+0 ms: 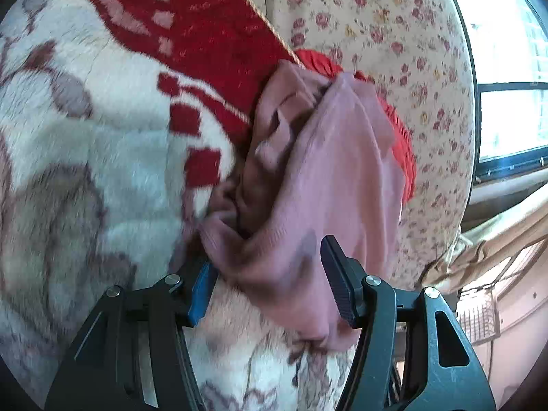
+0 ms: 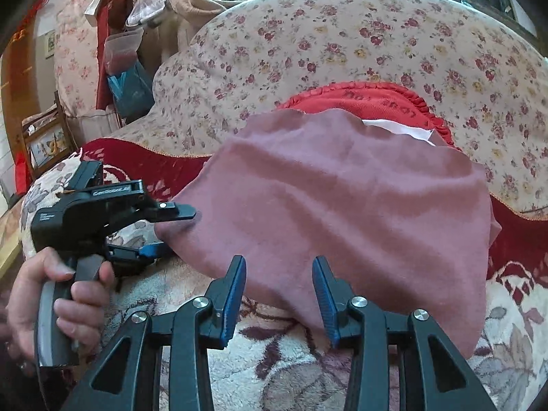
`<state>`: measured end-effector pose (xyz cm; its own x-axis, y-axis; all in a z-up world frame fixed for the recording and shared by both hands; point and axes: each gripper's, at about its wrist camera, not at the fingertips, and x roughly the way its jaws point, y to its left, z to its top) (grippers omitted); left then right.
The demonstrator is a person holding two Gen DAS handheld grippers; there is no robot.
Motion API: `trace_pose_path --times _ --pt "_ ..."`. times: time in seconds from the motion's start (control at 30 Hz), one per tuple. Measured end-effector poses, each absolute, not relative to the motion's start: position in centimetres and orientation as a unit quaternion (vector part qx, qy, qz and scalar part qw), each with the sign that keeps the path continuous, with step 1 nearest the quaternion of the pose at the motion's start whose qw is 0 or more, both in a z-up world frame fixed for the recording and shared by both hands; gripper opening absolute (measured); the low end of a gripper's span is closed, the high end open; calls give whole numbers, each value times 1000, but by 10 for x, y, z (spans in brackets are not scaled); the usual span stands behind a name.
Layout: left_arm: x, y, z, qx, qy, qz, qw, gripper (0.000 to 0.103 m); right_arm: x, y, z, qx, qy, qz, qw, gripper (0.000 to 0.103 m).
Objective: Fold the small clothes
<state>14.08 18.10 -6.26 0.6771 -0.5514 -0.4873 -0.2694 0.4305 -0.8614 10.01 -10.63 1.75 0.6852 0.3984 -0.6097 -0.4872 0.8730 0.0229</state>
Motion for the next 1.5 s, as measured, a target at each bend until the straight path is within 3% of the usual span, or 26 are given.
trace_pose_path --times 0.1,0.2,0.27,0.5,0.7,0.83,0.97,1.17,1.23,1.3,1.37,1.5 --pt "140 186 -65 -528 384 -75 754 53 99 -106 17 -72 312 240 916 38" --pt "137 181 -65 -500 393 -48 770 14 99 -111 19 -69 308 241 918 38" --pt "137 175 -61 -481 390 -44 784 10 101 -116 23 -60 308 246 917 38" --pt "116 110 3 -238 319 2 917 9 168 -91 74 -9 373 288 882 38" --pt "107 56 20 -79 285 9 955 9 267 -5 104 16 487 378 787 39" --pt "103 46 27 -39 272 1 961 9 306 44 94 -5 559 391 731 39" --pt "104 43 30 -29 276 -8 961 9 322 78 94 -52 578 381 720 46" --pt "107 41 30 -30 287 -22 957 9 315 119 79 -171 605 342 699 48" --pt "107 40 29 -31 290 -26 956 9 307 131 79 -230 603 325 691 55" --pt "107 40 29 -34 295 -30 955 9 298 141 79 -290 586 309 690 77" --pt "108 41 28 -36 297 -29 954 9 289 149 80 -336 573 299 685 89" --pt "108 42 28 -37 297 -28 954 9 283 158 74 -357 577 296 672 89"
